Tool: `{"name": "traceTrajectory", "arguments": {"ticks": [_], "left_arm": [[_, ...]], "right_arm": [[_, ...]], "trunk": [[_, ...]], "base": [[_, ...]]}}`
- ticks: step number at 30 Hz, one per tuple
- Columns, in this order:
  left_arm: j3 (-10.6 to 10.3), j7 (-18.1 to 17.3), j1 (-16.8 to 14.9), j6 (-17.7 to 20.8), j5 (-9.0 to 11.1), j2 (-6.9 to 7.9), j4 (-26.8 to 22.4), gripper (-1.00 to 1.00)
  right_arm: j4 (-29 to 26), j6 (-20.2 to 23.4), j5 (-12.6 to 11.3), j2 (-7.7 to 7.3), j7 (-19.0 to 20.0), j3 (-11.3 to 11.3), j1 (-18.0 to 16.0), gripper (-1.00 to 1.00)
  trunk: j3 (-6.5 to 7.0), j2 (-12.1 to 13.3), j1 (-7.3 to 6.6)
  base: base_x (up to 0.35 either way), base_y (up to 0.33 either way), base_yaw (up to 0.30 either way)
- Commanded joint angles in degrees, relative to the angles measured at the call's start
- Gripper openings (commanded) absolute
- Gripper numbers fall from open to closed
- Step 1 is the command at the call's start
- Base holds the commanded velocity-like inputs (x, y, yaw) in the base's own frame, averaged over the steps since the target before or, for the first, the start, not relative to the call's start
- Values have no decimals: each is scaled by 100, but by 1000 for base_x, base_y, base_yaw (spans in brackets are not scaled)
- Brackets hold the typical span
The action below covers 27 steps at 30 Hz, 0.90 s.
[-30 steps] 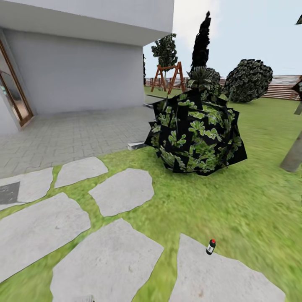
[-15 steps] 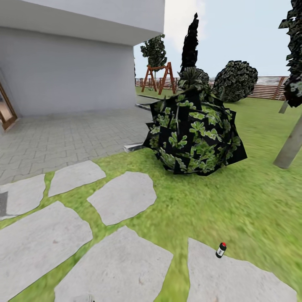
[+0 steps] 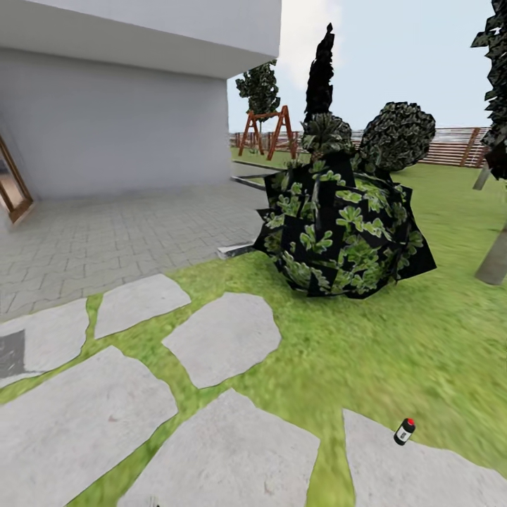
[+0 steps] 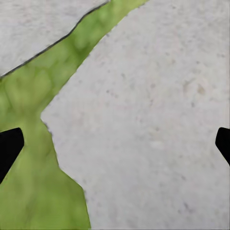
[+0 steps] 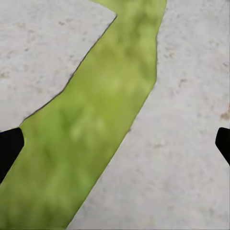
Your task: In the garden, pick up the pesticide atomizer on the floor and spray pesticide onto both trees until each tree trunk is fully covered.
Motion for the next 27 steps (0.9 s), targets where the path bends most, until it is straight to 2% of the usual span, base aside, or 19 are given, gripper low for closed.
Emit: {"name": "traceTrajectory", "arguments": {"ticks": [1,17,27], "left_arm": [[0,0,0,0,0,0,-1,100],[0,-1,0,0,0,0,2,100],[-7,-1,0,0,0,-8,2,100]], "right_arm": [[4,0,0,2,1,-1,0,100],[29,5,0,-2,1,-29,0,100],[37,8,0,-2,1,-37,0,100]], "trunk": [[1,0,0],[2,0,0],[2,0,0]], "base": [[127,327,-162],[129,308,-296],[78,91,-299]]}}
